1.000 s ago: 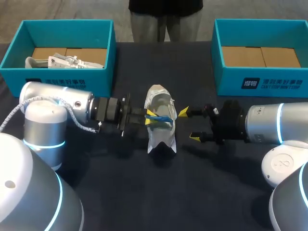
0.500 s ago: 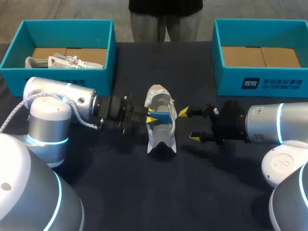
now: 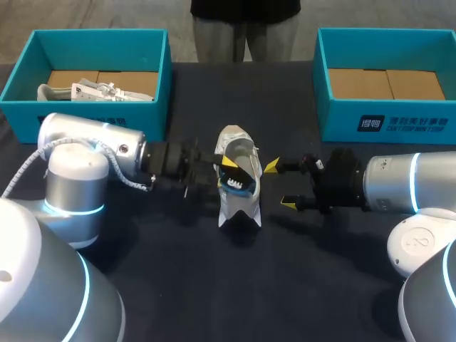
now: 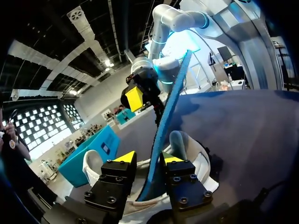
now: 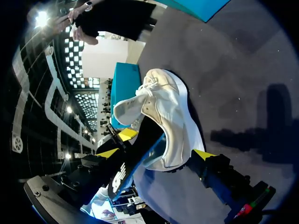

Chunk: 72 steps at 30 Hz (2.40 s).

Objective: Take the shoe out of the shoebox, open the shoe tongue, remove and reinsert the insole, then place the shoe into the shoebox

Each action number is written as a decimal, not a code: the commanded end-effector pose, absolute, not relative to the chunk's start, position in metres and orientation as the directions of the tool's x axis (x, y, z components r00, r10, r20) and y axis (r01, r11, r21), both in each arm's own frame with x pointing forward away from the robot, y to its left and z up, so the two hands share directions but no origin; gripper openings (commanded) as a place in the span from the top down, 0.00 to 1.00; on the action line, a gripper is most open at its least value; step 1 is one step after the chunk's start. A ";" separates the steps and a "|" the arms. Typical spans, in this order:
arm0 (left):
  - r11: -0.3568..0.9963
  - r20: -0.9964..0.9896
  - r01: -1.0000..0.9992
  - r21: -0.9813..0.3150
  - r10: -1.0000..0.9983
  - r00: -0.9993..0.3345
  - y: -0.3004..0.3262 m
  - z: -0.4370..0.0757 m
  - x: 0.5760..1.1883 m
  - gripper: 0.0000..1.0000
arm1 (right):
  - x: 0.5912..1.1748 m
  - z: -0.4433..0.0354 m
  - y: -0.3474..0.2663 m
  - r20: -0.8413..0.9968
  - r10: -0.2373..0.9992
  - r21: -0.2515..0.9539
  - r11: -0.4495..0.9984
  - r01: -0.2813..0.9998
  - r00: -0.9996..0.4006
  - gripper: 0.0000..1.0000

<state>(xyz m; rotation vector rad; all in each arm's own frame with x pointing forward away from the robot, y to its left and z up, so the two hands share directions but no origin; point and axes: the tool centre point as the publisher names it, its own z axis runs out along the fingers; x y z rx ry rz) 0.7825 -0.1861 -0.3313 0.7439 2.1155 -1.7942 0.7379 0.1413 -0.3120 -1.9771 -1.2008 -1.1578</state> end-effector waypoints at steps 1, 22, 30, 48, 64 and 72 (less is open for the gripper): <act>0.107 -0.521 0.548 -0.830 0.204 -0.829 -0.182 -0.323 0.774 0.69 | 0.738 -0.311 0.143 0.875 0.424 -0.017 -0.454 0.891 0.233 0.00; 0.204 -0.515 0.568 -0.797 0.262 -0.816 -0.184 -0.346 0.782 1.00 | 0.738 -0.311 0.143 0.875 0.424 -0.017 -0.454 0.891 0.233 0.00; 0.220 -0.515 0.565 -0.795 0.247 -0.821 -0.182 -0.347 0.786 0.89 | 0.738 -0.311 0.143 0.875 0.424 -0.017 -0.454 0.891 0.233 0.00; 0.171 -0.527 0.582 -0.795 0.280 -0.803 -0.187 -0.333 0.769 1.00 | 0.738 -0.311 0.143 0.875 0.424 -0.017 -0.454 0.891 0.233 0.00; 0.232 -0.522 0.589 -0.774 0.291 -0.802 -0.180 -0.352 0.790 1.00 | 0.738 -0.311 0.143 0.875 0.424 -0.017 -0.454 0.891 0.233 0.00; 0.202 -0.543 0.603 -0.772 0.283 -0.790 -0.180 -0.336 0.780 0.62 | 0.738 -0.311 0.143 0.875 0.424 -0.017 -0.454 0.891 0.233 0.00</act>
